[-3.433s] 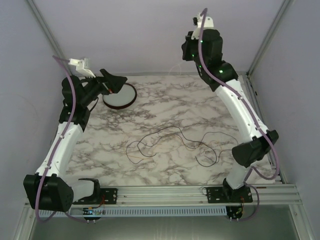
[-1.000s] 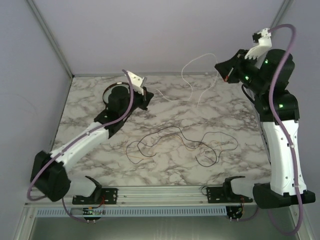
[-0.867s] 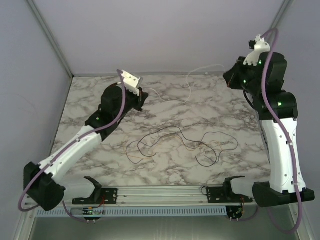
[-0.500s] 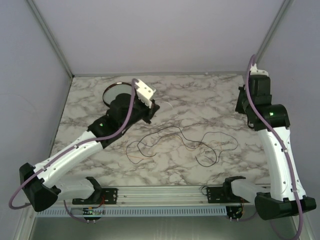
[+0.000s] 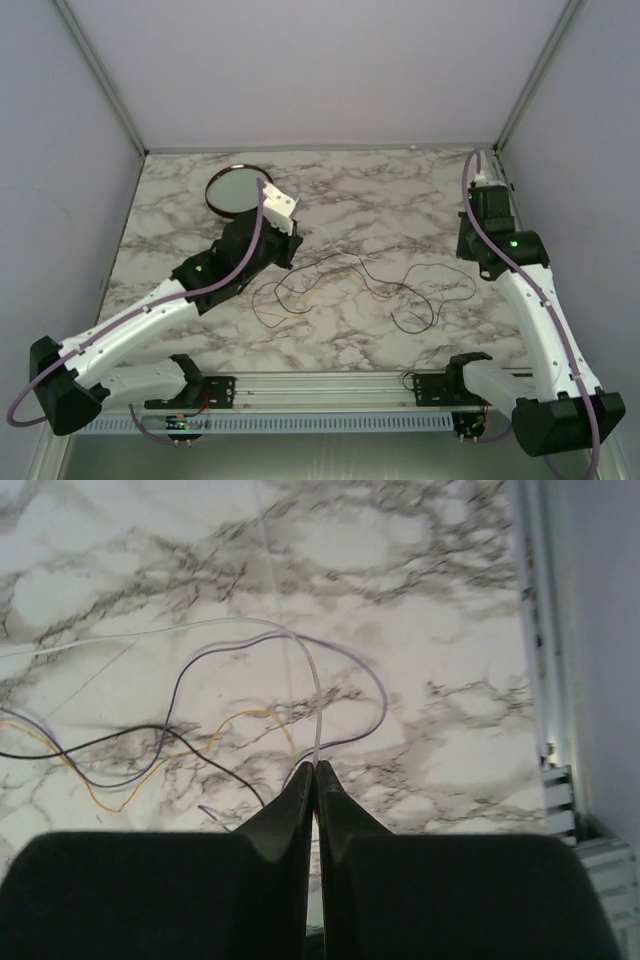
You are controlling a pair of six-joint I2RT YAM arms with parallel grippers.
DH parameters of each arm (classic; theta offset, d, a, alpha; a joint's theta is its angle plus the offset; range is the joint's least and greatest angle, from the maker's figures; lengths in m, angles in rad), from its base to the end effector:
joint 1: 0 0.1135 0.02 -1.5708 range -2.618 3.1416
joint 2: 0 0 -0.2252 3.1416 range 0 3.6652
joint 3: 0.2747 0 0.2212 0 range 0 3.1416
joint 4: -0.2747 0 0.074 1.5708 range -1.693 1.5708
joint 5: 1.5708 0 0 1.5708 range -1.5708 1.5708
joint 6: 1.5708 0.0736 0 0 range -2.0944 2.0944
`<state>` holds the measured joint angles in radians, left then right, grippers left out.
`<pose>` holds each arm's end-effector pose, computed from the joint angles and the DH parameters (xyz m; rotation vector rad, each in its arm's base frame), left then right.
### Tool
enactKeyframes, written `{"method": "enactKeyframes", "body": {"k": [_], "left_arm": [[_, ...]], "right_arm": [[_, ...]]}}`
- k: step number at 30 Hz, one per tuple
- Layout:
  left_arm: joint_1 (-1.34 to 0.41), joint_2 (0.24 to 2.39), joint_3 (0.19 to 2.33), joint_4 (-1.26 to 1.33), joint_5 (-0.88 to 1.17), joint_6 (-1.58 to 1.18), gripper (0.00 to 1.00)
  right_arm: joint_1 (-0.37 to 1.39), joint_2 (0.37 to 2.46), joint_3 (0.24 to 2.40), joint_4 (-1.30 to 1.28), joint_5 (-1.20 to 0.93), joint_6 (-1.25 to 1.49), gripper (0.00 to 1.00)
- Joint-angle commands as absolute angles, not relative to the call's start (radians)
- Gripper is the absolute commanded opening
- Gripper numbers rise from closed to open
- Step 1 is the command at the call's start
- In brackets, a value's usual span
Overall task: Zip-tie the wires
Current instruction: Straighten the cable at the center of the board.
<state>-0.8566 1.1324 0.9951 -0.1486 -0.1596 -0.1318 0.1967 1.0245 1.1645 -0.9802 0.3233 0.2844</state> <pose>0.1950 -0.2071 0.3063 0.5626 1.8018 -0.5362 0.2021 0.0164 0.2880 0.2501 2.3472 -0.1585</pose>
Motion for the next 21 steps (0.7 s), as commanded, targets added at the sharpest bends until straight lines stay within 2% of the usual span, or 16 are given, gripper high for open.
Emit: {"method": "enactKeyframes", "body": {"k": [1, 7, 13, 21], "left_arm": [[-0.854, 1.056, 0.962, -0.251, -0.276, -0.191, 0.00], [-0.819, 1.039, 0.955, -0.409, -0.340, -0.288, 0.00], [-0.755, 1.043, 0.938, -0.564, -0.368, -0.401, 0.00], [-0.631, 1.041, 0.863, -0.613, -0.308, -0.462, 0.00]], "right_arm": [[0.219, 1.046, 1.083, -0.839, 0.195, 0.325, 0.00], [0.267, 1.150, 1.035, -0.739, 0.158, 0.350, 0.08], [0.353, 1.272, 0.995, -0.624, 0.123, 0.389, 0.08], [0.432, 1.430, 1.011, -0.527, 0.118, 0.405, 0.08]]}}
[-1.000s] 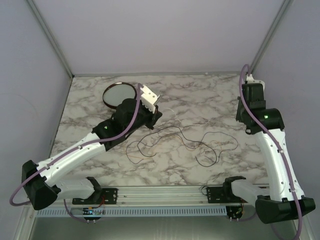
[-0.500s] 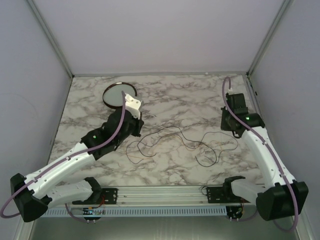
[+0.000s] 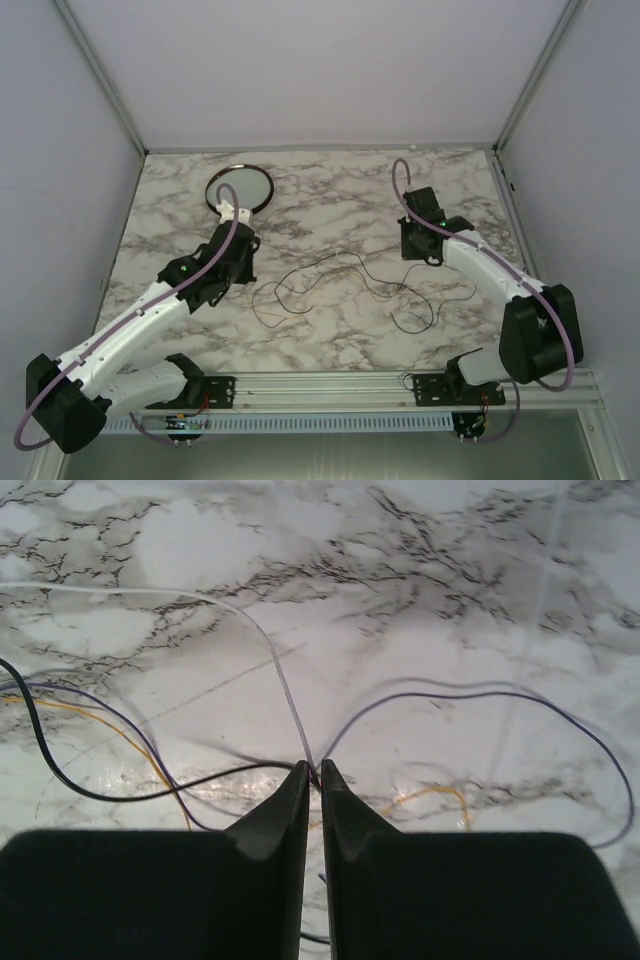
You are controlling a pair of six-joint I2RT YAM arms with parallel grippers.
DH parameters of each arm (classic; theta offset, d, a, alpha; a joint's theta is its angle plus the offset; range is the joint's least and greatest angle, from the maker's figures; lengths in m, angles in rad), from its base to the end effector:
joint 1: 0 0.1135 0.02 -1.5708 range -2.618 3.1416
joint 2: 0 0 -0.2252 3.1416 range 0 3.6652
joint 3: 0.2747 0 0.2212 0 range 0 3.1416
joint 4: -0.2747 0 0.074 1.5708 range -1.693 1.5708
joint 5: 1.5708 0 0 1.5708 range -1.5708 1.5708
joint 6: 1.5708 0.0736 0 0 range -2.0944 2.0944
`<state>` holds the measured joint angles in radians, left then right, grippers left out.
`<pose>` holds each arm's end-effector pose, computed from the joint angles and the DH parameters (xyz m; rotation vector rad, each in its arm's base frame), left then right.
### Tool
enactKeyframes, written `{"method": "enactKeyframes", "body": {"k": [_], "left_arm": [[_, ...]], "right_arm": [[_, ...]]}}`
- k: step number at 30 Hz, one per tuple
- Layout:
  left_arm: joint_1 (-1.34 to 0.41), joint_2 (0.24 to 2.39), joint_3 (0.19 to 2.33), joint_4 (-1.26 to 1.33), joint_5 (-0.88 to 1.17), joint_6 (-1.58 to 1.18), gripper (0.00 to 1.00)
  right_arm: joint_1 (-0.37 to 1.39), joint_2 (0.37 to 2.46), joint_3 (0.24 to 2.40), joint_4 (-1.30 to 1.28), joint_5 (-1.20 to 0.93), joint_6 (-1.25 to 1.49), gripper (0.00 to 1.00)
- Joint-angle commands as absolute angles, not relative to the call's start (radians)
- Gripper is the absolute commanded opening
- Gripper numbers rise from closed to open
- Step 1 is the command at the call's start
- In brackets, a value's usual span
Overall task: Zip-tie the wires
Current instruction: Straighten the cable at the center of the board.
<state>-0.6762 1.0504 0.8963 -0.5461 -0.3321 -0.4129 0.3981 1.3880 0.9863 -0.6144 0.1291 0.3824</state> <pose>0.2002 -0.1299 0.2430 0.1203 2.2313 -0.2173 0.2580 0.0982 0.1820 0.0272 2.5785 0.1251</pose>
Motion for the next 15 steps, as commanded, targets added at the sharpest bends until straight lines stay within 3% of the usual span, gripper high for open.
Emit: {"method": "enactKeyframes", "body": {"k": [1, 10, 15], "left_arm": [[-0.615, 1.042, 0.852, -0.608, -0.293, -0.464, 0.00], [-0.524, 1.095, 0.746, -0.513, -0.206, -0.468, 0.00], [-0.491, 1.163, 0.702, -0.494, -0.190, -0.481, 0.00]], "right_arm": [[0.440, 1.445, 1.016, -0.519, 0.123, 0.405, 0.08], [0.474, 1.551, 1.033, -0.494, 0.141, 0.407, 0.10], [0.473, 1.565, 1.042, -0.538, 0.170, 0.427, 0.26]]}}
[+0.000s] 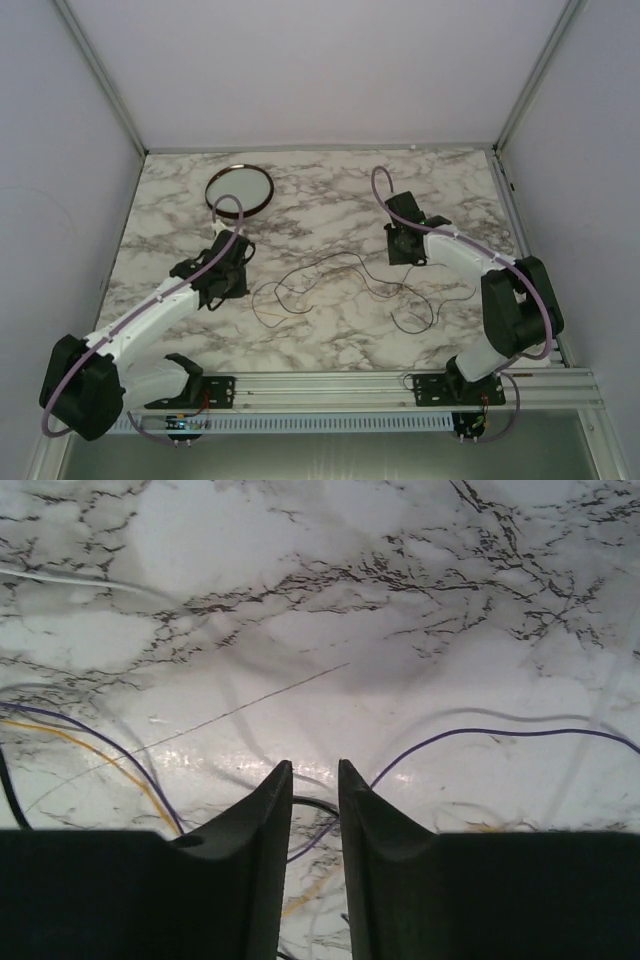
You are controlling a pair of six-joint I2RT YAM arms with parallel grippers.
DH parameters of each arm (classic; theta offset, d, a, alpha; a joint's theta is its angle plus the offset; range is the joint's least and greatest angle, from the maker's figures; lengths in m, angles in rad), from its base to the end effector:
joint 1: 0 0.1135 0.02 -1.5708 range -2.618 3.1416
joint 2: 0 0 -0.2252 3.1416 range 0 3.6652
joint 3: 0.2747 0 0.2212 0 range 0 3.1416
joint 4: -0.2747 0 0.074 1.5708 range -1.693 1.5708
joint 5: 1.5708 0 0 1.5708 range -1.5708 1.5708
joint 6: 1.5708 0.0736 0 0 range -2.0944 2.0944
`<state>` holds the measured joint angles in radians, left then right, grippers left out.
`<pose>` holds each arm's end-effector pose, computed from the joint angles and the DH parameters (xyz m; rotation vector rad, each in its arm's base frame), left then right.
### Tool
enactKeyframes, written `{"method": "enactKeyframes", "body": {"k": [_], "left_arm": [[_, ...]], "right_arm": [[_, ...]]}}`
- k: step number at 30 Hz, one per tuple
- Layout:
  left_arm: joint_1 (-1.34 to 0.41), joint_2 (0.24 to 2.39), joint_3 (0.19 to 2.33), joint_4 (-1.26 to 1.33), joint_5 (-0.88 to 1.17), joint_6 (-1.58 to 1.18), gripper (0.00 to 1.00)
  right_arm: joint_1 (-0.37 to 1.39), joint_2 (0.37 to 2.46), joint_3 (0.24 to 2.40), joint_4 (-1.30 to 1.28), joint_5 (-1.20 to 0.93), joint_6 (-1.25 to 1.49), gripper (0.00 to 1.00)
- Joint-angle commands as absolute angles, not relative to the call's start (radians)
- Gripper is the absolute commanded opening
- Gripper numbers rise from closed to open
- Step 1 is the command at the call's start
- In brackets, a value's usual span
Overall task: Zip-tie the wires
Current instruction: Straighten the cable at the center of the board.
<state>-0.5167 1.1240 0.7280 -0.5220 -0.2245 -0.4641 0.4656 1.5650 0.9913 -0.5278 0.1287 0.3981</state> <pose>0.2088 -0.0998 0.1740 -0.0291 2.4622 -0.1476 0.2692 0.1247 0.1424 -0.0488 2.6605 0.1105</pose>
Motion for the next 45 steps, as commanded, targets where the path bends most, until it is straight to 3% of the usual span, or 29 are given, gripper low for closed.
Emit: {"method": "enactKeyframes", "body": {"k": [1, 4, 7, 12, 17, 24, 32, 45], "left_arm": [[-0.479, 1.175, 0.696, -0.495, -0.183, -0.484, 0.00], [-0.465, 1.197, 0.675, -0.484, -0.176, -0.488, 0.03], [-0.462, 1.220, 0.652, -0.457, -0.151, -0.482, 0.23], [-0.462, 1.266, 0.630, -0.426, -0.124, -0.466, 0.37], [-0.457, 1.241, 0.649, -0.450, -0.166, -0.468, 0.66], [-0.421, 1.107, 0.754, -0.504, -0.212, -0.447, 0.84], [-0.419, 0.948, 0.896, -0.379, -0.131, -0.385, 0.99], [-0.419, 0.884, 0.920, -0.277, -0.029, -0.339, 1.00]], "right_arm": [[0.469, 1.559, 1.050, -0.562, 0.187, 0.436, 0.30], [0.455, 1.527, 1.068, -0.605, 0.201, 0.430, 0.43], [0.439, 1.481, 1.082, -0.626, 0.200, 0.422, 0.49], [0.385, 1.414, 1.083, -0.627, 0.252, 0.433, 0.59], [0.287, 1.396, 1.068, -0.600, 0.300, 0.441, 0.63], [0.161, 1.410, 1.003, -0.465, 0.281, 0.440, 0.65], [0.099, 1.550, 1.006, -0.323, 0.203, 0.405, 0.59], [0.064, 1.836, 1.195, -0.209, 0.160, 0.353, 0.44]]}}
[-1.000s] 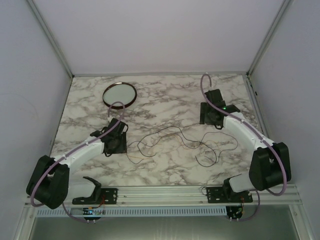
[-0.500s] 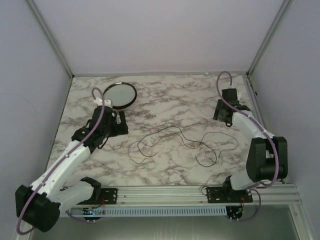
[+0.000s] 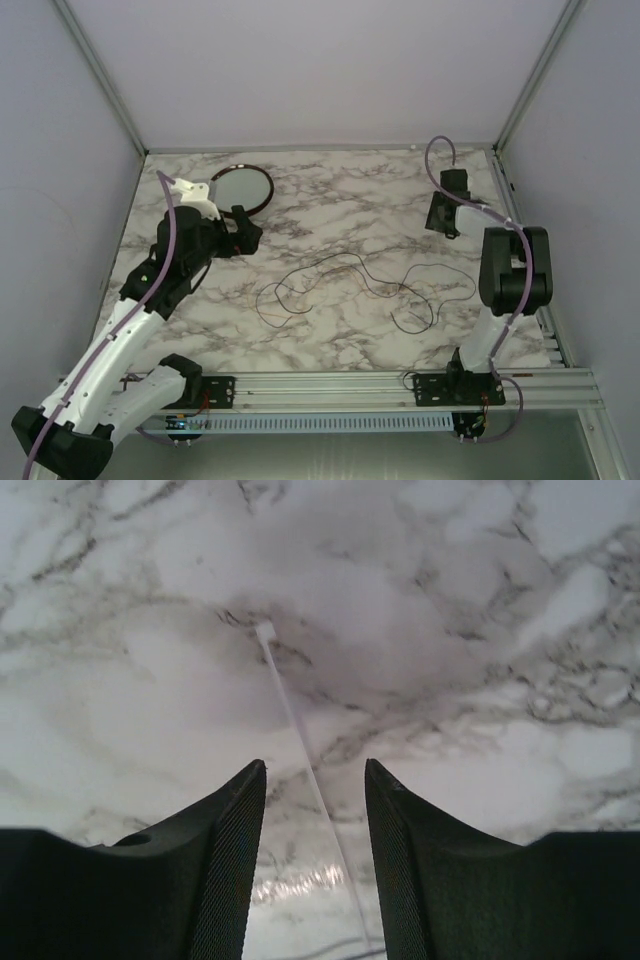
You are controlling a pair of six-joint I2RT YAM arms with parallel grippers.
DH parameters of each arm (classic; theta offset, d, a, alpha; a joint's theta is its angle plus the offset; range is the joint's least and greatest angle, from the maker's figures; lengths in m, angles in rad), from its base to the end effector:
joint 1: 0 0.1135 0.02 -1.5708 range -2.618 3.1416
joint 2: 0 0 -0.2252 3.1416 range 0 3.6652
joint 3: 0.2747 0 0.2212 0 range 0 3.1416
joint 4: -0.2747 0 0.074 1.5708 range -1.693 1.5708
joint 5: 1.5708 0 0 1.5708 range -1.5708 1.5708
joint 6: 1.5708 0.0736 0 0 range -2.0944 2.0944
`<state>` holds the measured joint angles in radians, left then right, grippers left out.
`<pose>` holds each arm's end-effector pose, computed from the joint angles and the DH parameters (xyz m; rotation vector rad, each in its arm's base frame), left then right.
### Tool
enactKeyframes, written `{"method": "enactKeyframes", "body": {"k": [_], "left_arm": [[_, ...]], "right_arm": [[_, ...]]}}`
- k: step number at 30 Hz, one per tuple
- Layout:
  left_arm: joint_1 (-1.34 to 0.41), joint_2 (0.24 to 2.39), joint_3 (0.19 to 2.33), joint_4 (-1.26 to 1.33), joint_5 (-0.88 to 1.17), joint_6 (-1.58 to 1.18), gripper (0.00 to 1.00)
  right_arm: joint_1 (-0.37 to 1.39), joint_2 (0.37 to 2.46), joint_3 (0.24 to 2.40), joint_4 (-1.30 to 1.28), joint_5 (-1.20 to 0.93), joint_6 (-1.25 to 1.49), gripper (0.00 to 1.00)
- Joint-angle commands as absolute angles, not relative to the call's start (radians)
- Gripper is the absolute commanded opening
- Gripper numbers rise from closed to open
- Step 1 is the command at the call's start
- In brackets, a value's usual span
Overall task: Zip-tie the wires
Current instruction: Straighten the cable at the center of the board, then pick up the ribbon at the center of the board.
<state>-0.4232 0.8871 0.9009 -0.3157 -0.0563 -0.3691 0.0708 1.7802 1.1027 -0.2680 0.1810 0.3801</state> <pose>0.2120 -0.0909 0.3072 0.0121 1.9017 -0.4906 0.3560 0.0120 0.1284 0.4564 2.4524 -0.0404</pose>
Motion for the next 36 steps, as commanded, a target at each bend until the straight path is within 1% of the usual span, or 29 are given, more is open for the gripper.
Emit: {"method": "enactKeyframes", "body": {"k": [1, 6, 14, 20, 25, 30, 36], "left_arm": [[-0.419, 0.887, 0.920, -0.278, -0.028, -0.336, 1.00], [-0.419, 0.909, 0.923, -0.276, -0.032, -0.329, 1.00], [-0.419, 0.938, 0.940, -0.264, -0.023, -0.310, 1.00], [-0.419, 0.962, 0.945, -0.244, -0.007, -0.313, 1.00], [-0.419, 0.974, 0.949, -0.227, 0.011, -0.314, 1.00], [-0.419, 0.971, 0.945, -0.187, 0.068, -0.296, 1.00], [-0.420, 0.969, 0.948, -0.097, 0.147, -0.263, 1.00]], "right_arm": [[0.064, 1.855, 1.210, -0.209, 0.161, 0.350, 0.43], [0.058, 1.924, 1.256, -0.211, 0.173, 0.348, 0.41], [0.050, 1.995, 1.293, -0.211, 0.147, 0.340, 0.31], [0.043, 2.007, 1.282, -0.210, 0.122, 0.341, 0.17], [0.041, 1.992, 1.265, -0.209, 0.093, 0.331, 0.00], [0.042, 1.945, 1.261, -0.203, 0.087, 0.300, 0.00], [0.055, 1.816, 1.225, -0.139, 0.164, 0.271, 0.00]]}}
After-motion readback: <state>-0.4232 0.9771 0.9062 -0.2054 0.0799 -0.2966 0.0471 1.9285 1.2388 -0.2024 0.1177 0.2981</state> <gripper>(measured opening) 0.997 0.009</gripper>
